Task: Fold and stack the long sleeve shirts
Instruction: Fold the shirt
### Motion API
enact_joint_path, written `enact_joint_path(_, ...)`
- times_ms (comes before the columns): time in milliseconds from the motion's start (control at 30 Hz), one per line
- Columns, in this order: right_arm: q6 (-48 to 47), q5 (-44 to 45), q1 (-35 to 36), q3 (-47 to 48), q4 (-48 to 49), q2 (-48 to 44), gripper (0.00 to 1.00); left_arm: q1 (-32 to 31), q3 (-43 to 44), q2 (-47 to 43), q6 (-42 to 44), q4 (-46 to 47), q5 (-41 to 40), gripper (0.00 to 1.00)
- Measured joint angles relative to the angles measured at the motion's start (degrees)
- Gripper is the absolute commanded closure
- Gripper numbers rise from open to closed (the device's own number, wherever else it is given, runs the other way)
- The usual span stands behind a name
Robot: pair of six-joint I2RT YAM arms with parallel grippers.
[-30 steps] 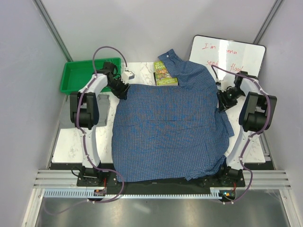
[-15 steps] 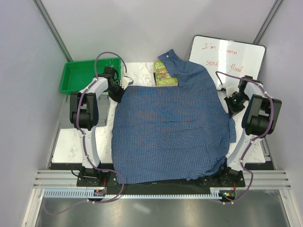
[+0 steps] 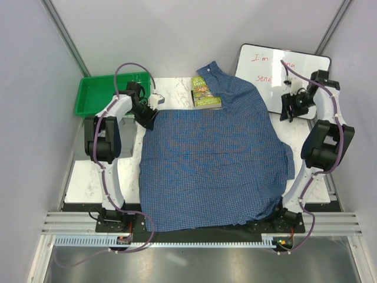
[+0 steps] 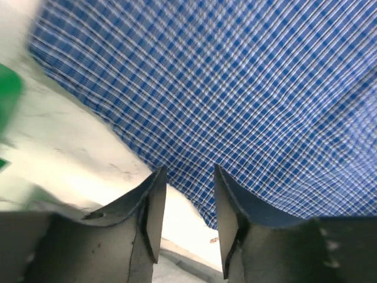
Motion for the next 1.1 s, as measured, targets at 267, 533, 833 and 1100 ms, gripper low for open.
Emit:
enact_joint_path(267, 11.28, -9.79, 2.64, 10.05, 11.32, 3.13, 0.53, 0.09, 5.84, -0.04, -1.75, -1.14, 4.87, 0.41)
enact_joint_path(533, 20.02, -11.21, 8.85, 15.74, 25.55, 13.07, 0.45, 0.09, 6.67, -0.04, -3.39, -2.67, 6.49, 0.21)
enact_joint_path(833, 23.3, -9.42, 11.87, 18.8, 35.28, 17.33, 0.41, 0.09, 7.54, -0.04, -3.48, -3.43, 6.49, 0.18)
enact_joint_path(1100, 22.93, -9.01, 11.93, 19.06, 36.61, 17.81, 0.46, 0.09, 7.63, -0.02, -3.48, -3.91, 6.49, 0.18)
